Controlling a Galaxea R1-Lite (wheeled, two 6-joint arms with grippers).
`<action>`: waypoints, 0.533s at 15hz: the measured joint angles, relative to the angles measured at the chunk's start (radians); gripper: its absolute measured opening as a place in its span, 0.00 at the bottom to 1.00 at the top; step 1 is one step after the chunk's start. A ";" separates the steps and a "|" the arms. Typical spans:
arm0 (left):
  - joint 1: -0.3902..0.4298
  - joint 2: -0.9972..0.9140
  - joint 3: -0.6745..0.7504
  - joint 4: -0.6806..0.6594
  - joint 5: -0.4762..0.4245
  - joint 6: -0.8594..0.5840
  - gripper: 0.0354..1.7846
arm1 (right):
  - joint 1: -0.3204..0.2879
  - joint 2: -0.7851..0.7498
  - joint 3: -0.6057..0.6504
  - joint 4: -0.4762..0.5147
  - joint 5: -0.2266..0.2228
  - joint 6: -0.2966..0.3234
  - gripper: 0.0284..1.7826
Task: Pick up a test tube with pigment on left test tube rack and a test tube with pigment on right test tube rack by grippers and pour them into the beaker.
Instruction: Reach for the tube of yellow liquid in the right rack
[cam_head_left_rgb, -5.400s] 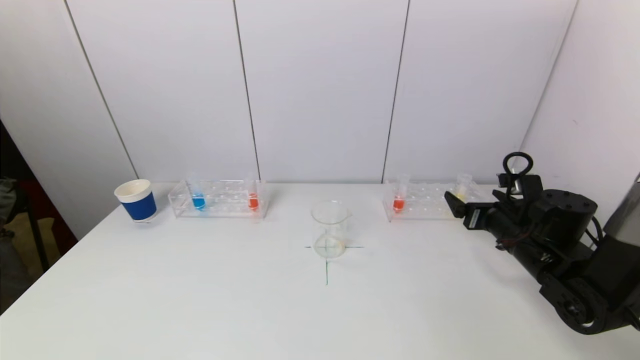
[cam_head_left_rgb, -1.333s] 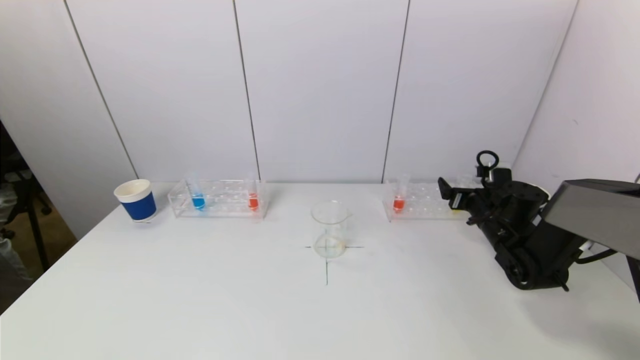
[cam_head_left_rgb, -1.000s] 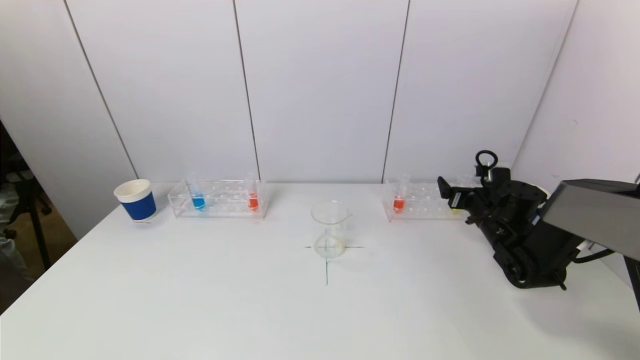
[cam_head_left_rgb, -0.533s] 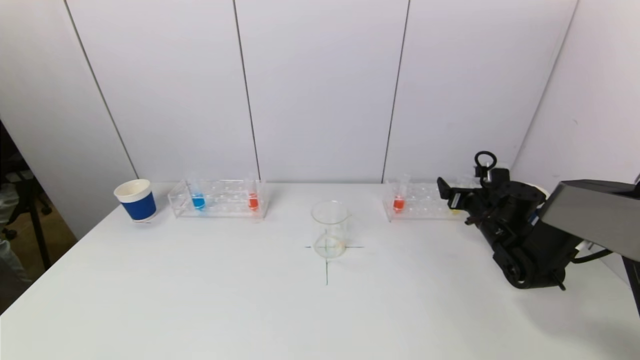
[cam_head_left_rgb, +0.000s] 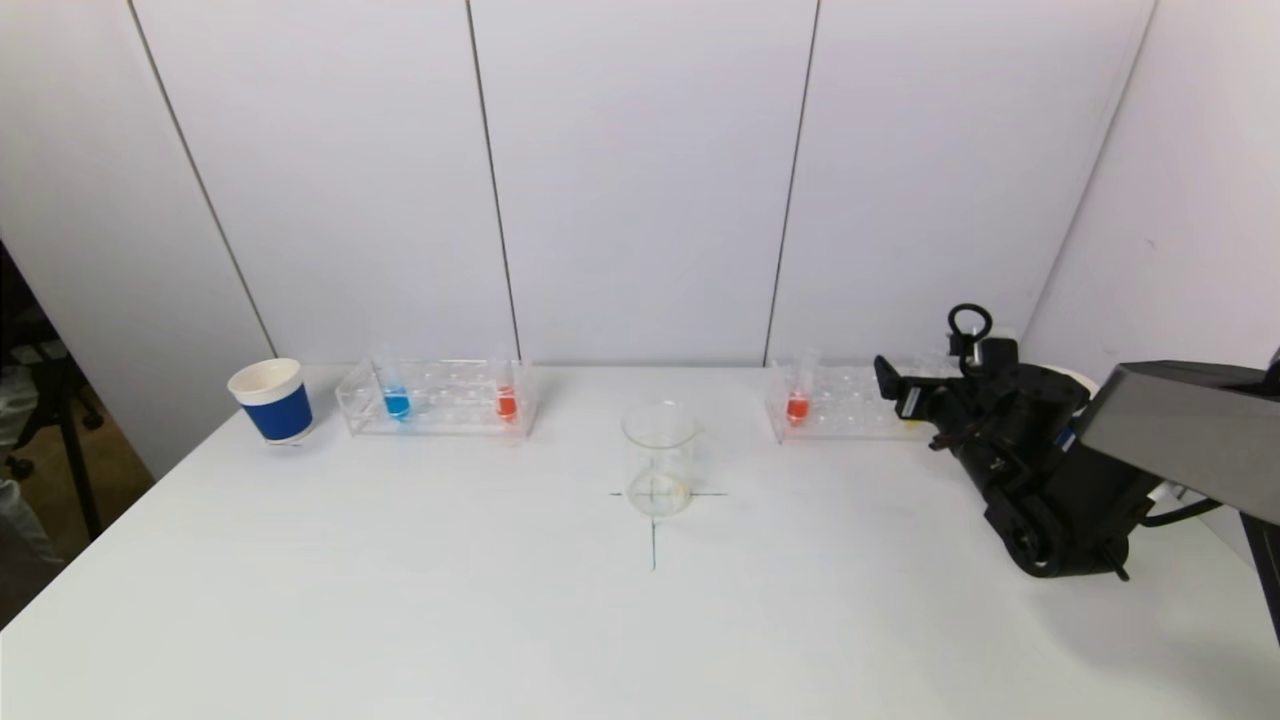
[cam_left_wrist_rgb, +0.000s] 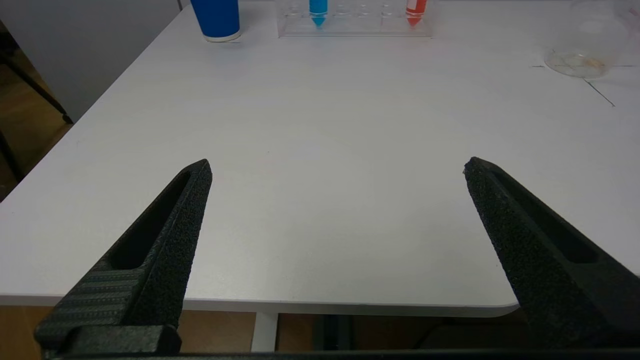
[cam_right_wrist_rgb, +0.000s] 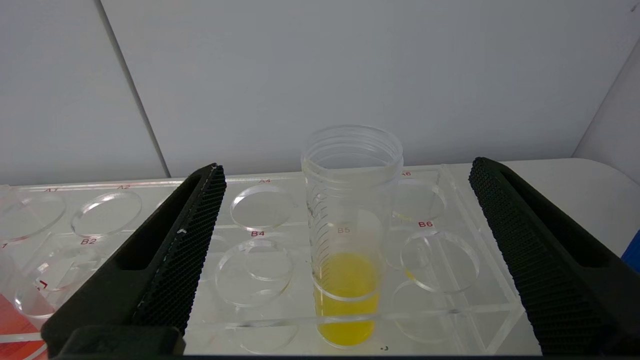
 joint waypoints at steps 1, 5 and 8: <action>0.000 0.000 0.000 0.000 0.000 0.000 0.99 | 0.000 0.000 0.000 0.000 0.000 0.000 0.99; 0.000 0.000 0.000 0.000 0.000 0.000 0.99 | 0.001 0.003 0.000 0.000 0.000 0.000 0.99; 0.000 0.000 0.000 0.000 0.000 0.000 0.99 | 0.001 0.003 -0.003 0.000 -0.001 -0.001 0.89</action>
